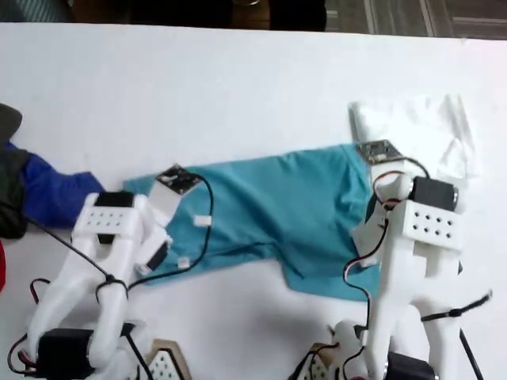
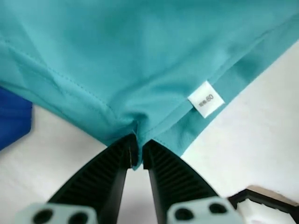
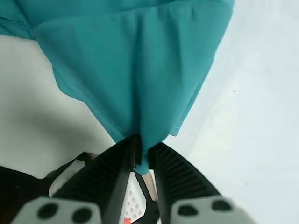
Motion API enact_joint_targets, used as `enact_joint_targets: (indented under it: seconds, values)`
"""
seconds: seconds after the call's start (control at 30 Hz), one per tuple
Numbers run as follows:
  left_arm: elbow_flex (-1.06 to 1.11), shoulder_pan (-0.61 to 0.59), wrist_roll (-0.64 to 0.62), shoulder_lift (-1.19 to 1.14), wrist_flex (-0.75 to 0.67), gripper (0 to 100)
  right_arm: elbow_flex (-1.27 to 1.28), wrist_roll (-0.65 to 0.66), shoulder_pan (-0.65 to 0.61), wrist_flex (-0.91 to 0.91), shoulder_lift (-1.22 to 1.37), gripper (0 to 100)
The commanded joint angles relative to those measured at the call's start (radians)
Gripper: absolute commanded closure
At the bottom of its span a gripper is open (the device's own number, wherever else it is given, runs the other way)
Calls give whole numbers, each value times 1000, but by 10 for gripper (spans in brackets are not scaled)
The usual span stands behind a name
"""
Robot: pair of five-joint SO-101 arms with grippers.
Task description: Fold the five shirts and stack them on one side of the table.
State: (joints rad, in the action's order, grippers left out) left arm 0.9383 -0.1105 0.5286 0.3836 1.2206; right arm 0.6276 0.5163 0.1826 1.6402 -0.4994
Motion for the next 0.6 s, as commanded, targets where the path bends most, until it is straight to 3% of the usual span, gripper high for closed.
enact_joint_targets:
  seconds: [0.0,0.43,0.57]
  values:
    - [1,9,-11,29,-17,974,68,11,-5,-70,-39,981]
    - [-5,2,-5,34,-8,972,126,9,-2,-124,-45,974]
    - [-7,2,-3,37,29,950,69,9,-1,-82,-45,854]
